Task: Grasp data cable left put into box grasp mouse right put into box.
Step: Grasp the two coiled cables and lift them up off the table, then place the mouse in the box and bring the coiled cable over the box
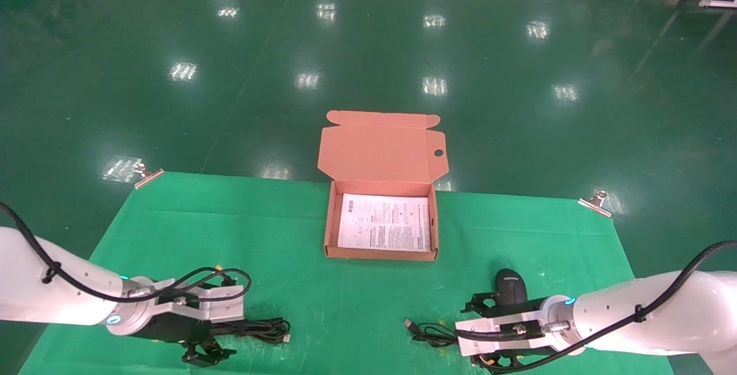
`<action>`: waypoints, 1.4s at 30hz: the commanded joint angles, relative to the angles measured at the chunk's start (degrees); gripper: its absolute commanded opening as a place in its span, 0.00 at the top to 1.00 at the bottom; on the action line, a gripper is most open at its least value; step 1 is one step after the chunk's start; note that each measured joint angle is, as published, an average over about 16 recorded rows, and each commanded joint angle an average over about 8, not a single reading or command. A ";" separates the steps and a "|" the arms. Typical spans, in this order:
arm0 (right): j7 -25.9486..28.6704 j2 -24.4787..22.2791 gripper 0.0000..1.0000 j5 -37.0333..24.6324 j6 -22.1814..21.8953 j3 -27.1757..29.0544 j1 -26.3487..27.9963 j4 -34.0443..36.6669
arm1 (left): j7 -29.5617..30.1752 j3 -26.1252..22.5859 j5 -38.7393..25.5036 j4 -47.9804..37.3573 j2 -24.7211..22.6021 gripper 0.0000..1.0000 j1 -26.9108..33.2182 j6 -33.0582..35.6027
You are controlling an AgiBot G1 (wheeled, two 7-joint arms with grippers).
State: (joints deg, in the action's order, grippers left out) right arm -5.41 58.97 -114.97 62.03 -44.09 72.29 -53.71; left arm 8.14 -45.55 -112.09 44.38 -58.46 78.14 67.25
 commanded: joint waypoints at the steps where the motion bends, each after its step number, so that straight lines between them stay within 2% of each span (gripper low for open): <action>1: 0.02 -0.01 1.00 0.01 0.03 0.01 0.01 -0.03 | 0.02 -0.01 0.01 0.05 0.01 1.00 0.00 0.03; 42: 0.22 -0.16 1.00 0.22 0.10 0.14 0.10 -0.11 | 0.09 -0.01 0.07 0.23 0.07 1.00 0.00 0.13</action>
State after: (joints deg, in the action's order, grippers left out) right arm -4.93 58.40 -114.47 62.18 -43.65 72.60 -54.04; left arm 8.16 -45.52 -111.99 44.83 -58.24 78.23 67.44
